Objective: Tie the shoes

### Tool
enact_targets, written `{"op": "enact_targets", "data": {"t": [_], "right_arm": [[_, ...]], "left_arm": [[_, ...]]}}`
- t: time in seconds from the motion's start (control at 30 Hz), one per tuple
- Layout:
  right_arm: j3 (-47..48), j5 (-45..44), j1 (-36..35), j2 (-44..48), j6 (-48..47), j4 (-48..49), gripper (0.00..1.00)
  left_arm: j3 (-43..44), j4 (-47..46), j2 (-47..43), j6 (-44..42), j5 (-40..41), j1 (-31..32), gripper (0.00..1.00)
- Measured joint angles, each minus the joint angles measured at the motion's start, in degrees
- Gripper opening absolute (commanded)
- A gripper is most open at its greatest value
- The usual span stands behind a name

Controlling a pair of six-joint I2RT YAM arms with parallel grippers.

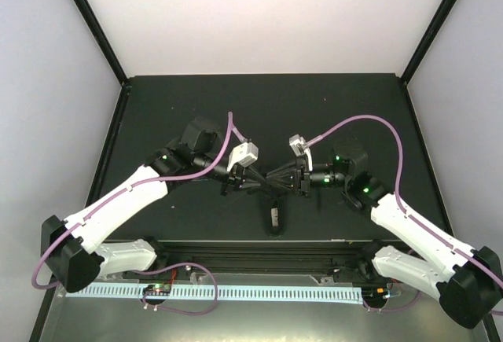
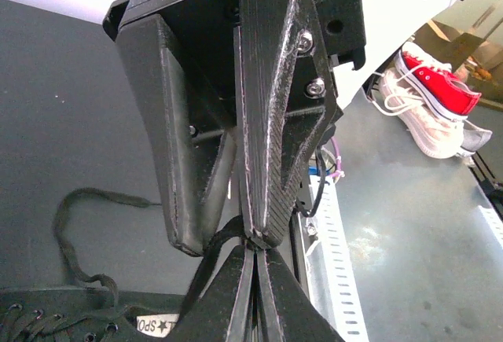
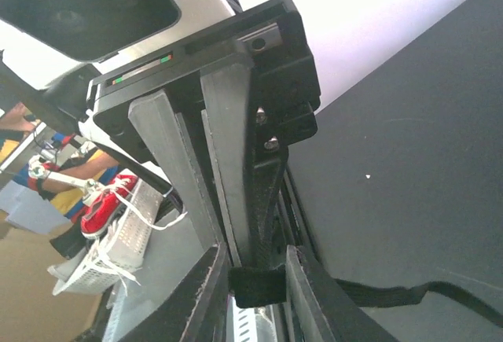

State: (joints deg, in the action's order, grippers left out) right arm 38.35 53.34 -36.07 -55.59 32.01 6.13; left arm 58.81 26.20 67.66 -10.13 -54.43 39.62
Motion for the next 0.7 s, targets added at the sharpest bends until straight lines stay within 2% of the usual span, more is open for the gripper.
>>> {"op": "enact_targets", "data": {"t": [0.13, 0.17, 0.2, 0.27, 0.37, 0.57, 0.7], "right_arm": [[0.0, 0.31, -0.31, -0.11, 0.15, 0.35, 0.02], [-0.02, 0.17, -0.33, -0.04, 0.15, 0.48, 0.02], [-0.07, 0.0, -0.28, 0.04, 0.09, 0.44, 0.02], [-0.37, -0.81, -0.24, 0.63, 0.5, 0.61, 0.02], [-1.27, -2.58, -0.52, 2.58, 1.2, 0.68, 0.01], [-2.34, -9.79, -0.83, 6.93, 2.99, 0.0, 0.02], [-3.19, -13.55, -0.83, 8.5, 4.61, -0.17, 0.02]], "left_arm": [[0.0, 0.42, 0.0, -0.02, 0.9, 0.11, 0.02], [0.0, 0.42, 0.0, -0.02, 1.11, 0.17, 0.02], [0.0, 0.46, -0.02, 0.0, 1.46, 0.24, 0.08], [-0.02, 0.48, -0.07, 0.04, 2.64, 0.26, 0.48], [-0.02, -0.74, -0.07, 0.61, 5.35, 0.37, 0.73], [-3.1, -6.93, -2.97, 6.6, 15.45, 1.42, 0.76], [-14.36, -18.8, -10.25, 14.93, 22.29, 2.56, 0.76]]}}
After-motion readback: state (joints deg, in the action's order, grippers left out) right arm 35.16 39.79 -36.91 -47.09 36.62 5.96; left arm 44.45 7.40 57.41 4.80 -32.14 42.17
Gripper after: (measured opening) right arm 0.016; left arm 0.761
